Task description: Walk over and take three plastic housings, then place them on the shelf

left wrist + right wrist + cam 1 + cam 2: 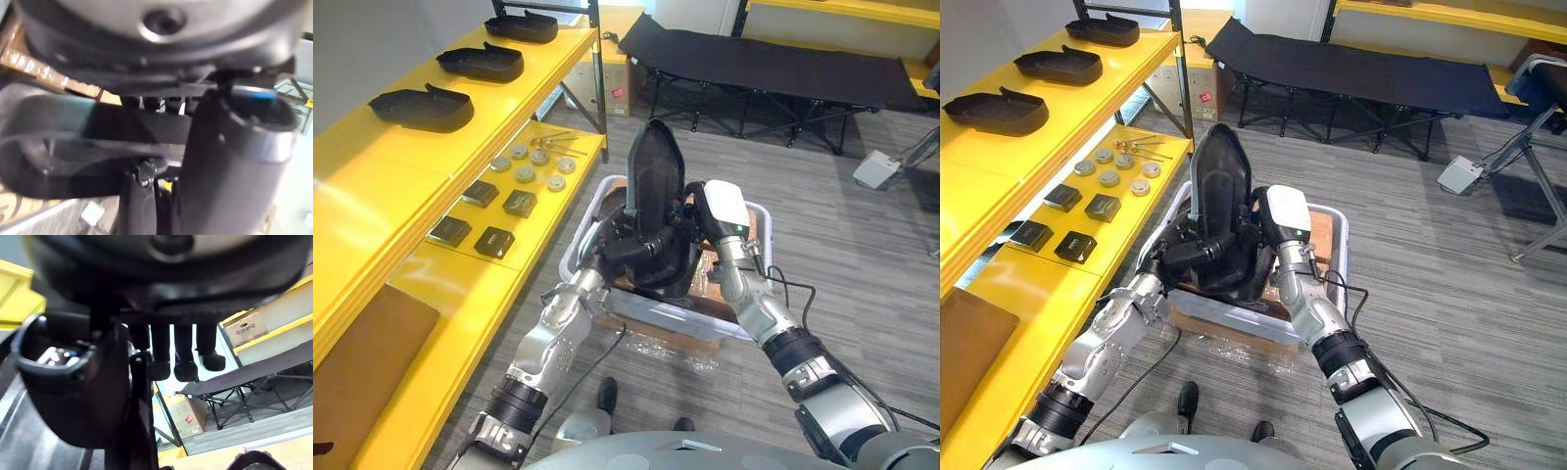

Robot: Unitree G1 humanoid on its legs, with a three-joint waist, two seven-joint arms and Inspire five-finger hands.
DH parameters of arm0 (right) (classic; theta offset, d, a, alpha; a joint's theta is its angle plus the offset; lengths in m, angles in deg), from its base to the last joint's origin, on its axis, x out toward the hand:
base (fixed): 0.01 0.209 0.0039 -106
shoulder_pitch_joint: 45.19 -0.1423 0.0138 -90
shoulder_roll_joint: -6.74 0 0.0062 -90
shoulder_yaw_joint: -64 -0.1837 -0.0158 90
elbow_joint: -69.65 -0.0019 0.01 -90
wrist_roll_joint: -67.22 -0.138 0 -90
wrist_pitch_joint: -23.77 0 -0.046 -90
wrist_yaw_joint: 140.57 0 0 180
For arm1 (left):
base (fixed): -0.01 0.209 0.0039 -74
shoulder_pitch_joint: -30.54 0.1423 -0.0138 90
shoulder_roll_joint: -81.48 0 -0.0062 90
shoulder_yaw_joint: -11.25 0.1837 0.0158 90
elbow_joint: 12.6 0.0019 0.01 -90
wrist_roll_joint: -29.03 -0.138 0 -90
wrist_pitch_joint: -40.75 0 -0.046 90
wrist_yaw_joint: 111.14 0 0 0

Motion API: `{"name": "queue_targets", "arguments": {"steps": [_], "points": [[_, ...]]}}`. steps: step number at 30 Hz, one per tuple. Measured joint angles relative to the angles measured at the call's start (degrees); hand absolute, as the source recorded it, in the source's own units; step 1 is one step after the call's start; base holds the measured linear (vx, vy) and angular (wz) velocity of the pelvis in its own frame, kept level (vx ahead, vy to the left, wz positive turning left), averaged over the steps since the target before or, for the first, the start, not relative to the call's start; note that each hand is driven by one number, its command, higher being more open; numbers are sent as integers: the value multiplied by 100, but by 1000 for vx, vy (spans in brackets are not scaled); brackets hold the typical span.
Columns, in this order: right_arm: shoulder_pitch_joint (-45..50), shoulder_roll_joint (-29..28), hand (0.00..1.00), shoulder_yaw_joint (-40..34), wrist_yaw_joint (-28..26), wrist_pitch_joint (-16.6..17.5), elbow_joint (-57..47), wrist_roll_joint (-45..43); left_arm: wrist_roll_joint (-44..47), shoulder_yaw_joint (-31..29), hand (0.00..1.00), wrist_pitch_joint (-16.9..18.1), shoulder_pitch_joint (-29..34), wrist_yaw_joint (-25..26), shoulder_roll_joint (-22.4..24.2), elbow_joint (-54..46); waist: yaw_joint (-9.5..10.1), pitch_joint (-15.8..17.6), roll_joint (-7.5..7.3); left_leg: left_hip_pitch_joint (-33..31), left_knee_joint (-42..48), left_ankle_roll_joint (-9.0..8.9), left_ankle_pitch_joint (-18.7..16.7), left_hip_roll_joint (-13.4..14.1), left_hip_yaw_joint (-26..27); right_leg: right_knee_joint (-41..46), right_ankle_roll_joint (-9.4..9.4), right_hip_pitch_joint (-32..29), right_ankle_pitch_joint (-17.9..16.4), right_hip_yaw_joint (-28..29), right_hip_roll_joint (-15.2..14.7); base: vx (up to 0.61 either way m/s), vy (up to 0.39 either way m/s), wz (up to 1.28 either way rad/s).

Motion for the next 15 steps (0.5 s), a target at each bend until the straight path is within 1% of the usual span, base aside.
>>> {"name": "queue_targets", "arguments": {"steps": [2, 5, 8, 11, 13, 15], "points": [[0, -34, 0, 100, 26, 28, -5, -73, -187, -145, 0, -100, -54, 145, -4, 149, 14, 0, 0, 0, 5, -3, 5, 1, -10, 0, -1, 2, 1, -5, 3, -18, -7, 1], [0, -136, 0, 162, 60, 79, -19, -202, -184, -312, 0, -122, -108, 283, -17, 430, 17, -3, -6, 0, 7, -3, 9, 1, -14, 0, -2, 3, 2, -8, 4, 0, 0, 0], [0, -234, 0, 198, 102, 161, -45, -479, -127, -305, 0, -181, -104, 387, -48, 603, 48, -7, -12, -1, 9, -1, 10, -1, -16, 0, -2, 4, 2, -5, 3, 0, 0, 0], [-32, -388, 0, 195, 184, 196, -86, -690, -55, -135, 0, -182, -92, 387, -47, 658, 40, -7, -13, -1, 10, -1, 10, 0, -12, 0, -2, 2, 2, 5, 3, 0, 0, 0], [-39, -399, 0, 187, 240, 201, -233, -756, 555, -123, 0, -175, -78, 385, 40, 670, 36, -9, -19, 1, 10, -2, 10, 1, -8, 0, -2, 2, 2, 14, 3, 0, 0, 0], [-70, -410, 0, 188, 267, 211, -261, -800, 917, -118, 0, -167, -78, 371, 53, 677, 19, -13, -25, 15, 9, -5, 7, 9, 16, 0, -2, 1, 2, 25, 5, -5, -2, -6]]}}
